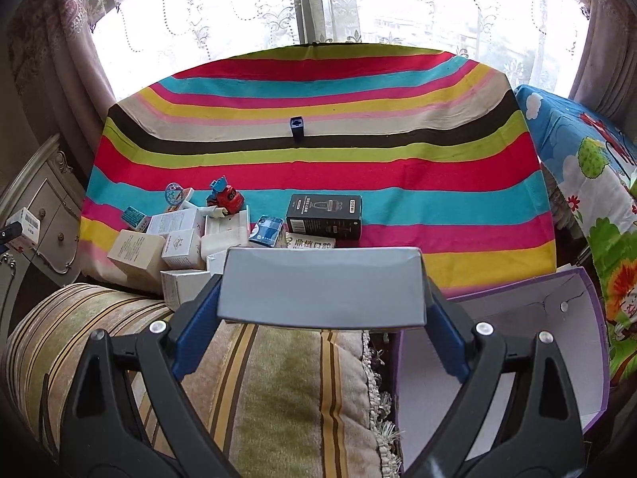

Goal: Organize rigid objects
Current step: 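Carry both held boxes over to the open purple storage box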

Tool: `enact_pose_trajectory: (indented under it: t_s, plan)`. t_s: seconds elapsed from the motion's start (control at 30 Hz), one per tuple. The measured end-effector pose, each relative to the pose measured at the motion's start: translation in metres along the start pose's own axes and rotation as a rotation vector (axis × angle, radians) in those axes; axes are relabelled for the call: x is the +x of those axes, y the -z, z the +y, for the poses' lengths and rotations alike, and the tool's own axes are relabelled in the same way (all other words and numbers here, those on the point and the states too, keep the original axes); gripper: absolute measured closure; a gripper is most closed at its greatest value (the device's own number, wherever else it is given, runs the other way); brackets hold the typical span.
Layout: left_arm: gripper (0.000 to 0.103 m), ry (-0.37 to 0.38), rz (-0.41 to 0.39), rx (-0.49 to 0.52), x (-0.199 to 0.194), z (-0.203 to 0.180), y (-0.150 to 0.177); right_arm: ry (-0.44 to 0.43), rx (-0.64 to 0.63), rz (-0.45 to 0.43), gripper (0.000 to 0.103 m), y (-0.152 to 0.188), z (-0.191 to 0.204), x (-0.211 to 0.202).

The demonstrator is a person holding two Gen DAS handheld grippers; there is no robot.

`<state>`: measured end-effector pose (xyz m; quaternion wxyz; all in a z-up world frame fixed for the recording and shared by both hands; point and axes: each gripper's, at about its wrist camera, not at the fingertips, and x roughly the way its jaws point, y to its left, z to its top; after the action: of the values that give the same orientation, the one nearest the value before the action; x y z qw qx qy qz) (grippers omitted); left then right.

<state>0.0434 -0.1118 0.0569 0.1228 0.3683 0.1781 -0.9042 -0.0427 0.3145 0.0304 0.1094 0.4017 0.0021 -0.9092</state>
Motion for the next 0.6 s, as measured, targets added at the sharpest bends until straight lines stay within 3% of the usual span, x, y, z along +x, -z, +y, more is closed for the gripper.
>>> enact_pose_trajectory:
  t_s: [0.13, 0.27, 0.4, 0.6]
  plan:
    - [0.028, 0.050, -0.043, -0.006, 0.002, -0.001, 0.015, 0.009, 0.004, -0.021, 0.009, 0.008, 0.000, -0.003]
    - [0.028, 0.116, -0.096, 0.062, 0.008, -0.023, 0.011, 0.014, 0.038, -0.028, 0.009, 0.020, -0.005, -0.004]
    - [0.028, 0.222, -0.136, 0.094, 0.021, -0.047, 0.005, 0.008, 0.095, -0.042, 0.009, 0.028, -0.015, -0.003]
    - [0.028, 0.326, -0.188, 0.237, 0.031, -0.090, -0.005, 0.026, 0.137, -0.065, 0.009, 0.037, -0.022, -0.008]
